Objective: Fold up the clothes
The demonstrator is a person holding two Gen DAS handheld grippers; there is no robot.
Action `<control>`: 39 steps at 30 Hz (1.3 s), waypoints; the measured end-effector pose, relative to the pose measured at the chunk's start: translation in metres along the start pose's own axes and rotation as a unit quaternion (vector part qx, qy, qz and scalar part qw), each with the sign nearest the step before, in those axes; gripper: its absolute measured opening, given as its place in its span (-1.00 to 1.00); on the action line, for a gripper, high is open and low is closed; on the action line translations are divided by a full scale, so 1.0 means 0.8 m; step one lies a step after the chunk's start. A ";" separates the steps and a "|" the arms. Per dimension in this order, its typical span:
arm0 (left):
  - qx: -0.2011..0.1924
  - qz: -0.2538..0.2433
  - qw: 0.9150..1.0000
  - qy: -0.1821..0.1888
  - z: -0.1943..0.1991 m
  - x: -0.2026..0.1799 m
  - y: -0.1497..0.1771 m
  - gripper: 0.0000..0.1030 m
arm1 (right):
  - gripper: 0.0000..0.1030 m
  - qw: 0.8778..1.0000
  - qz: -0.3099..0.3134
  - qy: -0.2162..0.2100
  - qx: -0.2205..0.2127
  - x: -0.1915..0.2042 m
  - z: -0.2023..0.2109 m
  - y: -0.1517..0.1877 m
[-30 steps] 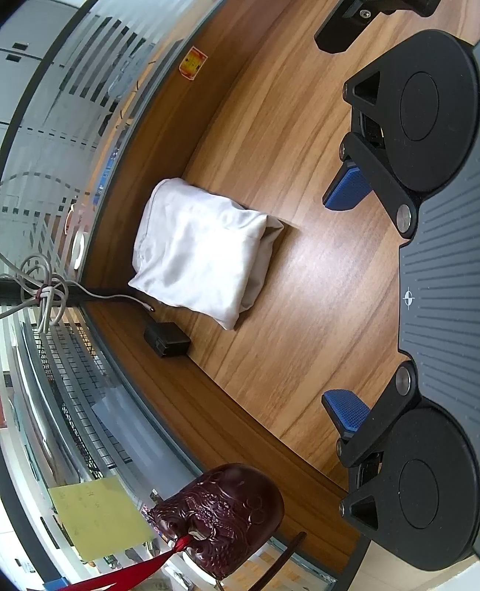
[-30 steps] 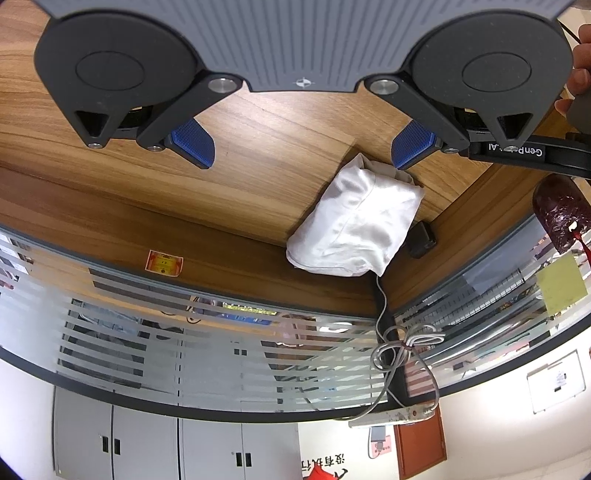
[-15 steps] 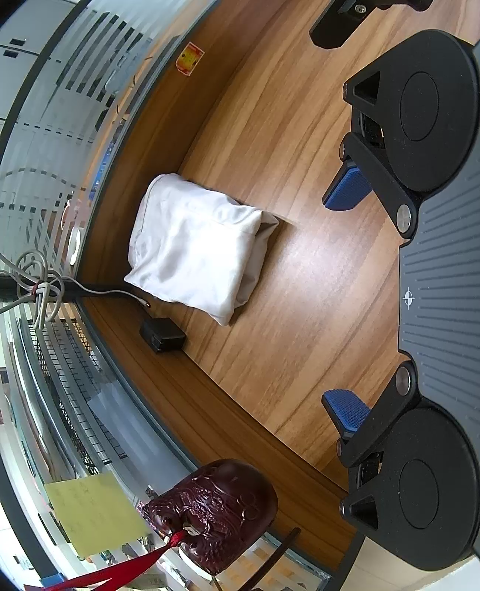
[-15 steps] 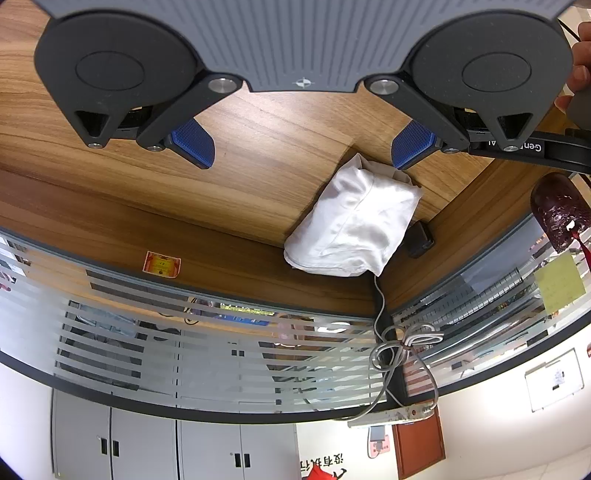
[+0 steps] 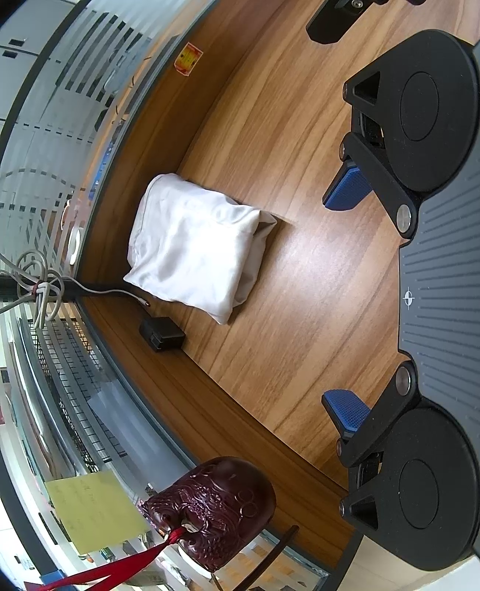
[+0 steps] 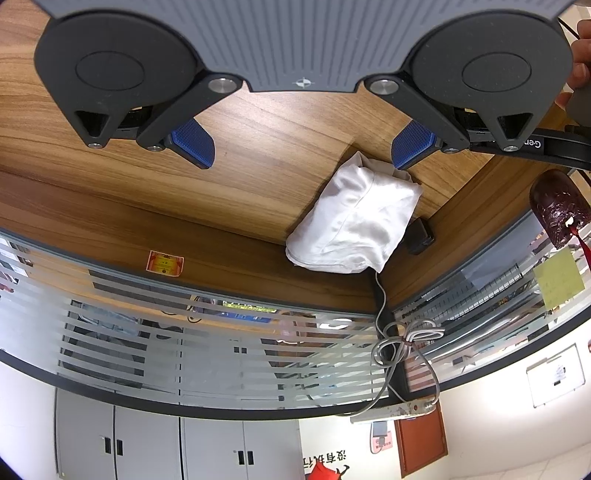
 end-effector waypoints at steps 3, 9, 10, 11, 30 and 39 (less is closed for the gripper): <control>0.000 0.001 1.000 -0.001 0.001 -0.001 0.000 1.00 | 0.99 1.000 0.001 0.000 0.000 0.000 0.000 0.000; 0.002 0.002 1.000 -0.001 0.000 0.000 0.001 1.00 | 0.99 1.000 0.001 0.000 -0.001 0.000 0.001 0.002; 0.003 0.002 1.000 -0.001 0.000 0.000 0.001 1.00 | 0.99 1.000 0.001 0.000 -0.001 0.000 0.001 0.002; 0.004 0.003 1.000 -0.001 0.000 0.001 0.001 1.00 | 0.99 1.000 0.001 0.000 -0.001 0.000 0.001 0.002; 0.019 0.002 1.000 0.001 -0.008 0.002 0.000 1.00 | 0.99 1.000 -0.006 0.001 0.008 -0.002 -0.005 0.001; -0.015 -0.033 0.999 0.008 -0.024 -0.008 -0.019 1.00 | 0.99 1.000 -0.009 0.004 0.012 -0.005 -0.011 0.000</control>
Point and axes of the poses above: each gripper's, at about its wrist camera, not at the fingertips, and z roughly against the way its jaws point, x to its left, y to its underside, the point moved 7 cm from there along -z, roughly the way its jaws point, and after that the axes turned 9 degrees about -z, right-handed, at the moved point
